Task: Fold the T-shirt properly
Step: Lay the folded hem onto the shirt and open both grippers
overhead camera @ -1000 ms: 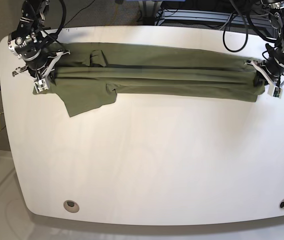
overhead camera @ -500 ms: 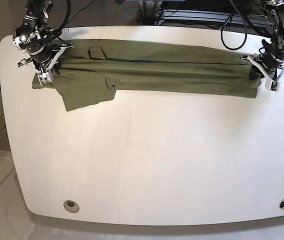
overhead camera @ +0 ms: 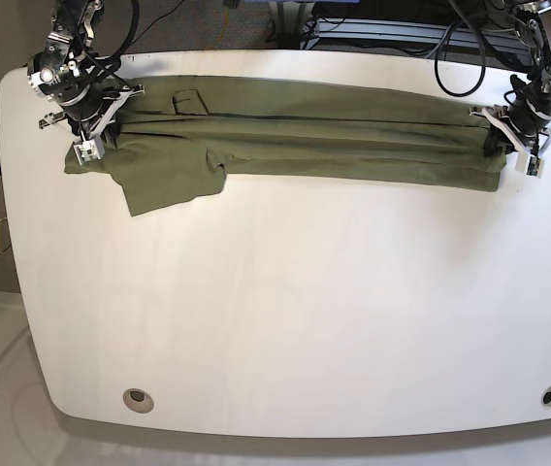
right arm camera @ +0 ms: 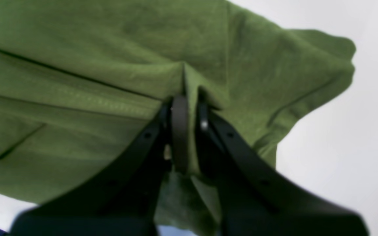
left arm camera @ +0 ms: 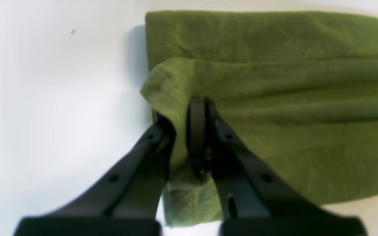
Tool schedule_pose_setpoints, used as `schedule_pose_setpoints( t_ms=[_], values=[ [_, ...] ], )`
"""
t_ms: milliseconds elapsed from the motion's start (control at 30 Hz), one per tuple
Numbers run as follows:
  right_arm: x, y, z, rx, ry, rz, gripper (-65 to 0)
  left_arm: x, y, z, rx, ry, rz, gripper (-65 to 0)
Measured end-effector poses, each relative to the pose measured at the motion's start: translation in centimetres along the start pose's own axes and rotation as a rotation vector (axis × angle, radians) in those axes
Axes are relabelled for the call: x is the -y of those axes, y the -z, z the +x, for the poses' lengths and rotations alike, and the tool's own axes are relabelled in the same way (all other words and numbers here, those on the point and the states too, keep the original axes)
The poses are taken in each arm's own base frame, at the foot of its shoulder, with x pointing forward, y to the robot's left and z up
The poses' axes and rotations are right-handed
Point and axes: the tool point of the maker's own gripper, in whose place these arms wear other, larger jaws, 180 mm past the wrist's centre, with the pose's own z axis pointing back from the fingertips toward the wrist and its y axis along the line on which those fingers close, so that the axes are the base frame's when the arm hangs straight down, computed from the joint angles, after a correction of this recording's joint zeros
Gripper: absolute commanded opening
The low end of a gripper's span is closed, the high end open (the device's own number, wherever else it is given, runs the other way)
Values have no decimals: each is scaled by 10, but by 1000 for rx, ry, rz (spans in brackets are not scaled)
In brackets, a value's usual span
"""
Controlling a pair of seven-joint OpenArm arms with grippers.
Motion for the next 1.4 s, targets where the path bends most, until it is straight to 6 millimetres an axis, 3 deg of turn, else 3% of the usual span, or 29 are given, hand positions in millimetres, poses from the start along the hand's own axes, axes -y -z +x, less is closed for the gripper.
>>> schedule_pose_setpoints(
  t_ms=[67, 267, 367, 433, 667, 1167, 1400],
  values=[
    [0, 0, 2, 4, 0, 0, -650, -2, -1, 1, -7, 15, 1, -618],
    [2, 4, 7, 8, 5, 0, -650, -3, -1, 6, 7, 22, -2, -383],
    [2, 6, 9, 13, 10, 1, -650, -4, -1, 5, 2, 22, 2, -291],
    [3, 7, 10, 16, 11, 1, -650, -6, -2, 5, 1, 20, 8, -263],
    [4, 11, 9, 14, 23, 5, -610, -6, -1, 4, 1, 18, 9, -263],
    [7, 8, 12, 22, 24, -15, -312, -6, -1, 4, 0, 21, 9, -262],
    [8, -2, 24, 38, -16, -31, -195, -9, -9, 32, 49, 87, 28, -259]
  ],
)
